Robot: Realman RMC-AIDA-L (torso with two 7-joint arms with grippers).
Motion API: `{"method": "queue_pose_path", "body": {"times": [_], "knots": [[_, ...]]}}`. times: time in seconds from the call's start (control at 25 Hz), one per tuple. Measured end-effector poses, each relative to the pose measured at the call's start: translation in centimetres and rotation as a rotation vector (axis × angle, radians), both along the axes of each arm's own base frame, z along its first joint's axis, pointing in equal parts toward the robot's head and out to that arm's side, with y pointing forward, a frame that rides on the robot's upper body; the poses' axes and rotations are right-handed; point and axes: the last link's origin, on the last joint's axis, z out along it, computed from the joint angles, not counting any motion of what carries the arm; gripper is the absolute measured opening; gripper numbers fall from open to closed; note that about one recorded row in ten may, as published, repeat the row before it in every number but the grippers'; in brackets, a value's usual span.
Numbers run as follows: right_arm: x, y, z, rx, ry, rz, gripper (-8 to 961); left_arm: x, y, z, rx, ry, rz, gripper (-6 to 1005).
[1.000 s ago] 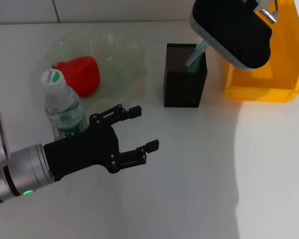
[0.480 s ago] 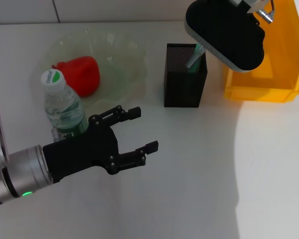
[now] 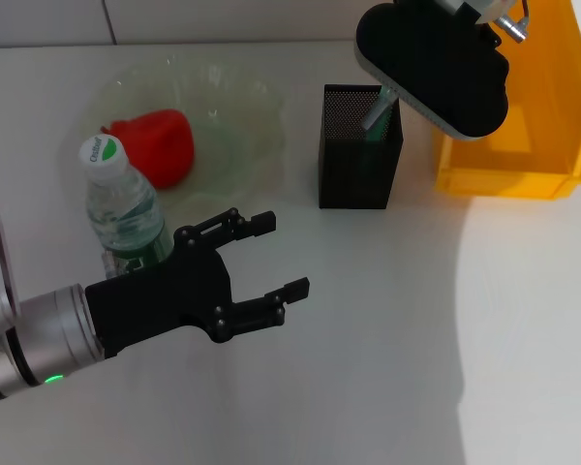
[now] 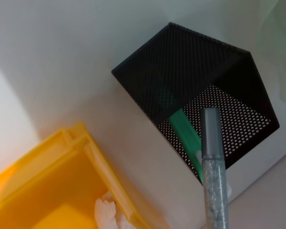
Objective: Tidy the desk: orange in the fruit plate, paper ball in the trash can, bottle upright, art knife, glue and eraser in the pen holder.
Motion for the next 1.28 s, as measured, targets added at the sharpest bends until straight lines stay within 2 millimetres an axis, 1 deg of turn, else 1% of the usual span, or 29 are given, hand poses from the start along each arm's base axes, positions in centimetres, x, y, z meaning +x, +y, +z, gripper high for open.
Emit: {"method": "queue_pose_path", "body": {"times": [0.56, 0.76, 0.92, 1.28], "knots": [[-0.4, 0.1, -0.6, -0.008, -0.032, 0.015, 147, -0.1, 0.0, 0.0, 0.0, 0.002, 0.002, 802], [-0.8, 0.1, -0.7, 0.001, -0.028, 0.02, 148, -0.1, 0.0, 0.0, 0.0, 0.002, 0.002, 802], [-1.2, 0.0, -0.7, 0.011, -0.019, 0.016, 149, -0.1, 0.0, 0.0, 0.001, 0.002, 0.003, 802], [-1.3, -0.5, -1.2, 0.015, -0.035, 0.005, 150, -0.1, 0.0, 0.0, 0.003, 0.001, 0.004, 802]]}}
